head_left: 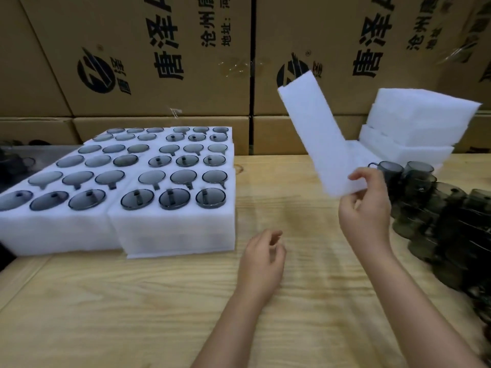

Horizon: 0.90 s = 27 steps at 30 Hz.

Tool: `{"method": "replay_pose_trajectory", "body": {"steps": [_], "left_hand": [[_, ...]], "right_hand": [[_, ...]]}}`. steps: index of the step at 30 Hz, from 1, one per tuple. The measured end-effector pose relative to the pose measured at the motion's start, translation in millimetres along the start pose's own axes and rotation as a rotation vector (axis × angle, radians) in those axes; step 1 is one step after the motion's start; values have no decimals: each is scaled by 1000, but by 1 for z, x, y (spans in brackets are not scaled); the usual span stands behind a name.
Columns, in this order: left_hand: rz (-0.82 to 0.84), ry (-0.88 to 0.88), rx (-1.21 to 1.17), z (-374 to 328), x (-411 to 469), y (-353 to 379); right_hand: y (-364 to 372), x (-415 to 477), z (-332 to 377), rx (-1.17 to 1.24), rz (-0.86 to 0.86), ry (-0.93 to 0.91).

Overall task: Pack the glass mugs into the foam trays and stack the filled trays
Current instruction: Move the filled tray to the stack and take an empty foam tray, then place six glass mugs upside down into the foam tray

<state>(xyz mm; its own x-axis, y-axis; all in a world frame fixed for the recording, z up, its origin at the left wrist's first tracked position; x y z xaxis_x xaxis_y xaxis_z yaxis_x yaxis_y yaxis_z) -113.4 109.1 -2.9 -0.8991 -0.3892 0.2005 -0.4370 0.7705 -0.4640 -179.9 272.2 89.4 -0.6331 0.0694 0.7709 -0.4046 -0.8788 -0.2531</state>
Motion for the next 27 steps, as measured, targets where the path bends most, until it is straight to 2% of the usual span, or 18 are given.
{"method": "replay_pose_trajectory", "body": {"steps": [2, 4, 8, 10, 12, 16, 19, 21, 22, 24, 25, 27], "left_hand": [[37, -185, -305, 7, -6, -13], [16, -283, -505, 20, -14, -33], [-52, -351, -798, 45, -30, -76], [-63, -350, -853, 49, -36, -87], [-22, -313, -798, 47, -41, -88], [156, -142, -542, 37, -55, -78], [120, -108, -463, 34, -56, -81], [181, -104, -484, 34, -54, -80], [199, -99, -470, 34, -54, -79], [164, -56, -351, 35, -53, -77], [139, -36, -302, 36, -52, -76], [110, -16, -266, 36, -50, -75]], "right_hand": [[-23, -32, 7, 88, 28, 13], [-44, -62, 11, 195, 67, -29], [-76, -101, 3, 281, 191, -63], [-86, -109, -1, 315, 245, -30], [-91, -112, -3, 318, 288, -11], [-90, -114, -3, 291, 410, 25], [-86, -115, -5, 195, 516, 41], [-84, -117, -5, 196, 527, 88], [-83, -117, -6, 229, 492, 124], [-84, -115, -4, 268, 300, 182], [-88, -111, -4, 221, 173, 183], [-98, -98, -4, -72, -14, 123]]}}
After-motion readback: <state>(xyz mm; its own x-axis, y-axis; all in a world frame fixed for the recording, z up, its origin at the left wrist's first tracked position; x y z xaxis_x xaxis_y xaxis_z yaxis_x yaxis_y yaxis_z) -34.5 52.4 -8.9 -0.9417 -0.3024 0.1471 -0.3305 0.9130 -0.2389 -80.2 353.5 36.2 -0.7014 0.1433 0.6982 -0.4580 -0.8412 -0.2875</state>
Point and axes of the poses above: each hand's wrist, its own x-axis towards the middle knuckle, its own y-axis out of the palm, z = x × y, the point moved 3 cm from there along x, towards the middle knuckle, and after that the axes turned 9 degrees about -y, right-handed, at the moved point
